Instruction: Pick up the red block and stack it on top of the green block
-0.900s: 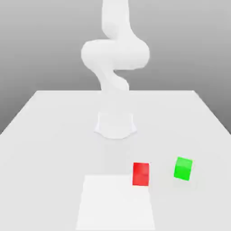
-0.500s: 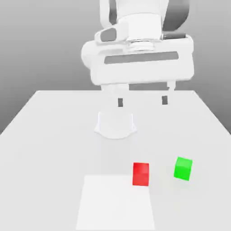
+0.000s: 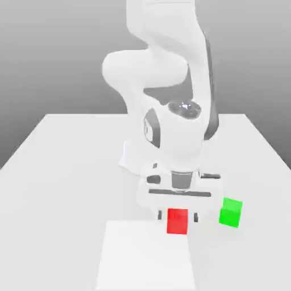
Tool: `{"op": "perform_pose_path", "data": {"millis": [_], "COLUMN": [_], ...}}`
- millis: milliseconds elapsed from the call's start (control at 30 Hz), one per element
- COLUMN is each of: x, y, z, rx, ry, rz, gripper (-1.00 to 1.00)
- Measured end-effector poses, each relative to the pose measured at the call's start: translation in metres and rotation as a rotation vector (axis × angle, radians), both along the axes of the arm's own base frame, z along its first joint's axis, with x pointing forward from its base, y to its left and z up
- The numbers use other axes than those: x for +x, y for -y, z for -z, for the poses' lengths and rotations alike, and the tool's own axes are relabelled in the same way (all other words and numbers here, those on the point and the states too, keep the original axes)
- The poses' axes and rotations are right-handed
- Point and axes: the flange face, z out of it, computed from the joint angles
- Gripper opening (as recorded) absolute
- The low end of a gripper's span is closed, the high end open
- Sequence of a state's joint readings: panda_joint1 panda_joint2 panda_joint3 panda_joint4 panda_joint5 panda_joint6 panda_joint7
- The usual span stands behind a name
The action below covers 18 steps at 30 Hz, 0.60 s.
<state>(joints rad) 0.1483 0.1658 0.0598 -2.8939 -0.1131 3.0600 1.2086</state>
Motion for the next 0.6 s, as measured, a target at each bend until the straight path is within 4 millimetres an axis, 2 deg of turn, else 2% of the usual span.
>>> {"op": "perform_pose_path", "data": {"millis": [133,400,467,600], "x": [0.0,-0.001,-0.004,-0.023], "y": [0.0,-0.004,-0.03,-0.102], "z": [0.002,-0.057,-0.067,-0.087], "rx": [0.0,-0.002,0.0,0.0], "ry": [0.0,0.0,0.0,0.0], "rz": [0.0,-0.003,-0.011,-0.037], "gripper": [-1.0,-1.0,-1.0,-1.0]}}
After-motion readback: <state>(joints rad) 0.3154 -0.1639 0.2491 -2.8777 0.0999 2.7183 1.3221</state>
